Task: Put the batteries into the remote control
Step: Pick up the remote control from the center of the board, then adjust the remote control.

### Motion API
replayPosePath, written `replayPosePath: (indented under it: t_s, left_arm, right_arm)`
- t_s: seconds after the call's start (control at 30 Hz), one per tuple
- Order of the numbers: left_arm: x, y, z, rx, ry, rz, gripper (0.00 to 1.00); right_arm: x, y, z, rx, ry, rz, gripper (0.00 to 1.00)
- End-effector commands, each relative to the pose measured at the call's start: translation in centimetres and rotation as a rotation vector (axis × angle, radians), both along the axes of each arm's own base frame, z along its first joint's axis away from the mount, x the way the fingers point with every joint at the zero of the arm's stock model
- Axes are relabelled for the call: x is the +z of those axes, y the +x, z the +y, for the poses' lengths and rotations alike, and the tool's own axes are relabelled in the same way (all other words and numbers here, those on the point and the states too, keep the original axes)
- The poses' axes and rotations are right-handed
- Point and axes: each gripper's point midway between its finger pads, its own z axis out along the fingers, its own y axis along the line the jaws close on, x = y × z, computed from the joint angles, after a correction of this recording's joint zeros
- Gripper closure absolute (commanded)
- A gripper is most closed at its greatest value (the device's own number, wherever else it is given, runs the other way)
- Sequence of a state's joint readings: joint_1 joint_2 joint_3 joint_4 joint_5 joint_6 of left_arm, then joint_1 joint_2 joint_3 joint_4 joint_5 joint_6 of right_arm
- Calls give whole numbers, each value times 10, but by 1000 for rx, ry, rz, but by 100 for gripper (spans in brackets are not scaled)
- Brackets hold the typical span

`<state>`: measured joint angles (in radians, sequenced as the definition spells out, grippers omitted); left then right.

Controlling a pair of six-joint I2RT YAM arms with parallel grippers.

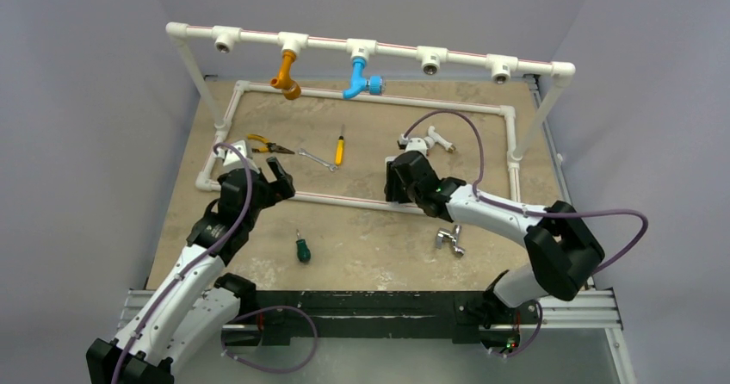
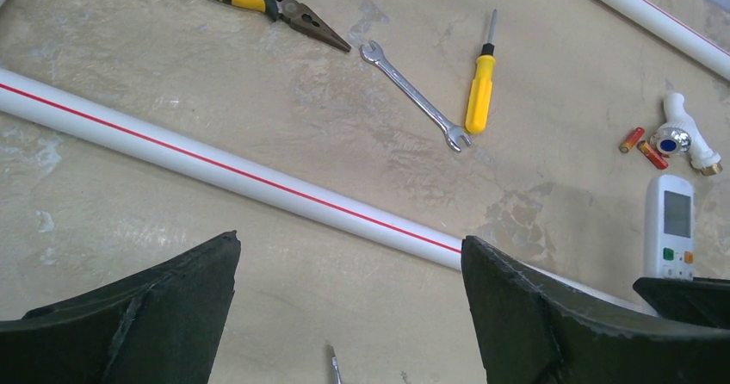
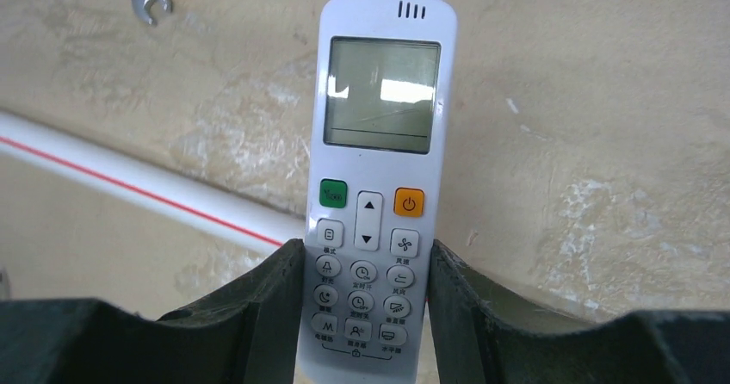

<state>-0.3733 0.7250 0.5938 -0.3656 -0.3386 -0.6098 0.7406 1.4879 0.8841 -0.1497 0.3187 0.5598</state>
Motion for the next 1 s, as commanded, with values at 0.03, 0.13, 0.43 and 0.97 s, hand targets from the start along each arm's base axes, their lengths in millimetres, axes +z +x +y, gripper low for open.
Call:
replayPosePath:
  t_s: [0.03,0.13,0.43,0.97]
  left_arm:
    - [21,1,-10,-35,-65,-35,4]
    - [23,-1,-21,-85,-100,-30,4]
    - [19,-11,-51,-215,-210,4,6]
    - [12,-47,-146,-491,-705,123,16]
  right_arm:
    - [16,-18,23,189,74,-57,95]
    - [19,-32,35,308,95,-58,95]
    - [9,-51,45,420,96,-34,96]
    - [26,-113,63,473,247,-71,96]
